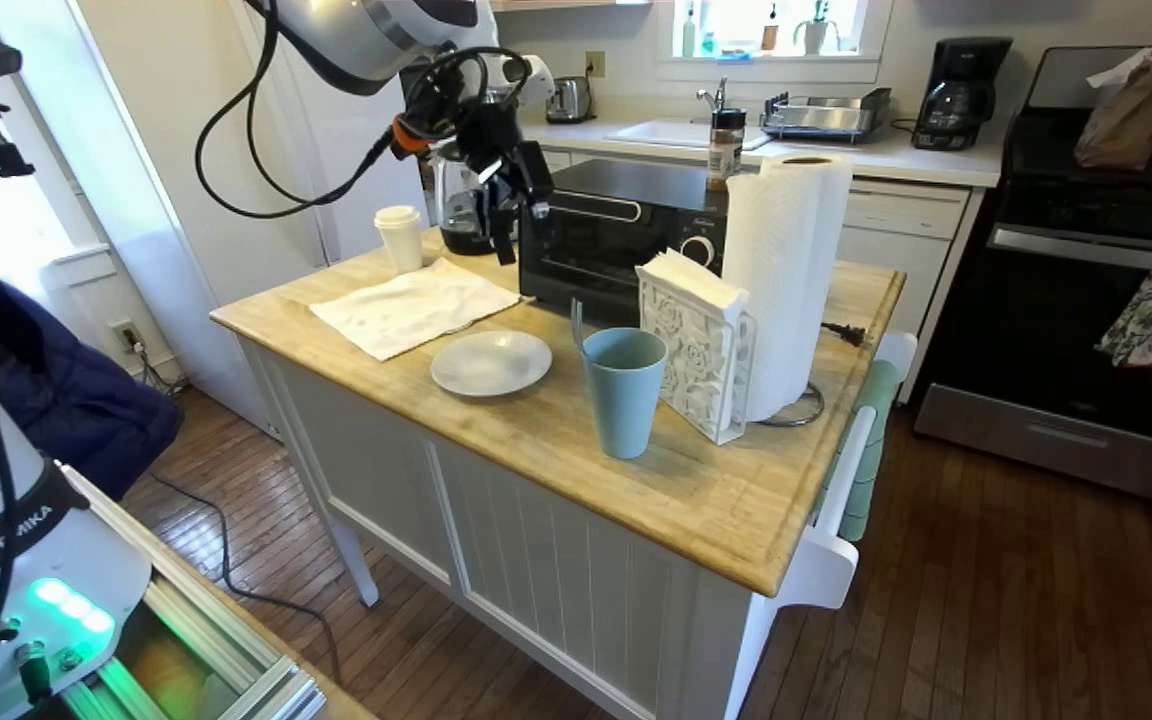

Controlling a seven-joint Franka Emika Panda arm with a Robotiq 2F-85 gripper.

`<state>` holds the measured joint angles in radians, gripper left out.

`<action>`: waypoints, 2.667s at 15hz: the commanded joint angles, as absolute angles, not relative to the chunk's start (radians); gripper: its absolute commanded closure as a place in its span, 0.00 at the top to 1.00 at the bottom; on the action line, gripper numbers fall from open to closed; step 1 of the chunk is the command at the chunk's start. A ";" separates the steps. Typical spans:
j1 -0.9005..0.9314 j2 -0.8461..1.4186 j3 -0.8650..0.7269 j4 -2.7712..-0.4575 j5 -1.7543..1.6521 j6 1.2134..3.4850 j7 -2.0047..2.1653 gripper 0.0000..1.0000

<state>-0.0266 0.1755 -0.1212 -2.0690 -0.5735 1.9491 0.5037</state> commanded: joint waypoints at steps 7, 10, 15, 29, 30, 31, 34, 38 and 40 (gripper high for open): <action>-0.139 0.156 -0.196 -2.124 -0.470 2.082 0.473 1.00; -0.166 0.159 -0.213 -2.167 -0.423 2.190 0.447 1.00; -0.200 0.150 -0.239 -2.229 -0.338 2.357 0.386 1.00; -0.215 0.211 -0.268 -2.221 -0.299 2.439 0.258 1.00; -0.215 0.217 -0.268 -2.219 -0.299 2.439 0.259 1.00; -0.214 0.223 -0.269 -2.218 -0.299 2.439 0.260 0.94; -0.214 0.236 -0.271 -2.214 -0.300 2.439 0.263 0.69; -0.211 0.244 -0.273 -2.211 -0.301 2.441 0.265 0.40; -0.210 0.242 -0.273 -2.210 -0.305 2.439 0.265 0.25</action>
